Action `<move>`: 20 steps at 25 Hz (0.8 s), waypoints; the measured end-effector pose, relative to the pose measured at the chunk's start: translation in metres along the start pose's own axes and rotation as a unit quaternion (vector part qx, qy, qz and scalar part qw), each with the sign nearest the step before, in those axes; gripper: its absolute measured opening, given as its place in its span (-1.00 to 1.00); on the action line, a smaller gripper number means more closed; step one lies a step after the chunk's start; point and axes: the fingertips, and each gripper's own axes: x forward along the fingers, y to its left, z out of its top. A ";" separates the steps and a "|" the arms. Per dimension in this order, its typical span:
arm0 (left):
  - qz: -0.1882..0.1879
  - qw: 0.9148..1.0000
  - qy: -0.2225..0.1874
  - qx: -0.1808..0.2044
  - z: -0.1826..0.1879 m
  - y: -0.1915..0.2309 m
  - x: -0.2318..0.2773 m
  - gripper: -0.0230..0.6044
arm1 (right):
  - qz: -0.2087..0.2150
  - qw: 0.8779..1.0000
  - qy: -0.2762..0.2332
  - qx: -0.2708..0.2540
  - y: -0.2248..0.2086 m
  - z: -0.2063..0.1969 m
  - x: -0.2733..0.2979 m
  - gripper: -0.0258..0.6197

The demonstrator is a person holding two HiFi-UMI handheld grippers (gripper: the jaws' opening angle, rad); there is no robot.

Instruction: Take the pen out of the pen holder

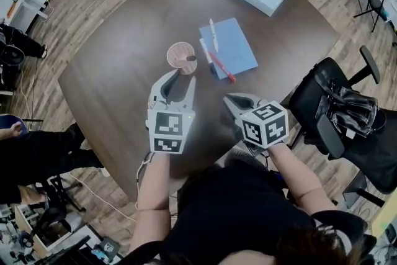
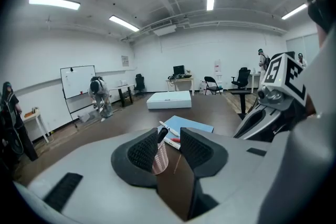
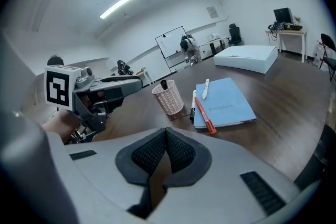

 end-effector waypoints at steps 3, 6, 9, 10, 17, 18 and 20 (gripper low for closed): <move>0.004 1.000 0.015 0.014 -0.001 -0.003 0.018 -0.44 | 0.007 1.000 0.004 0.001 -0.011 0.003 0.001 -0.86; 0.010 0.999 0.034 0.017 -0.009 -0.003 0.034 -0.41 | 0.012 1.000 0.011 0.005 -0.021 0.002 0.002 -0.86; 0.026 0.998 0.048 0.023 -0.018 0.001 0.046 -0.38 | 0.016 1.000 0.016 0.009 -0.030 0.000 0.004 -0.86; 0.035 0.998 0.051 0.025 -0.020 0.003 0.048 -0.38 | 0.017 1.000 0.018 0.010 -0.033 -0.001 0.003 -0.86; 0.081 0.993 0.060 0.058 -0.023 0.010 0.071 -0.33 | 0.017 0.999 0.024 0.018 -0.052 -0.005 -0.003 -0.86; 0.081 0.993 0.061 0.056 -0.023 0.010 0.072 -0.33 | 0.016 0.999 0.024 0.019 -0.054 -0.006 -0.004 -0.86; 0.084 0.993 0.062 0.054 -0.024 0.010 0.075 -0.35 | 0.014 0.999 0.025 0.020 -0.058 -0.006 -0.006 -0.86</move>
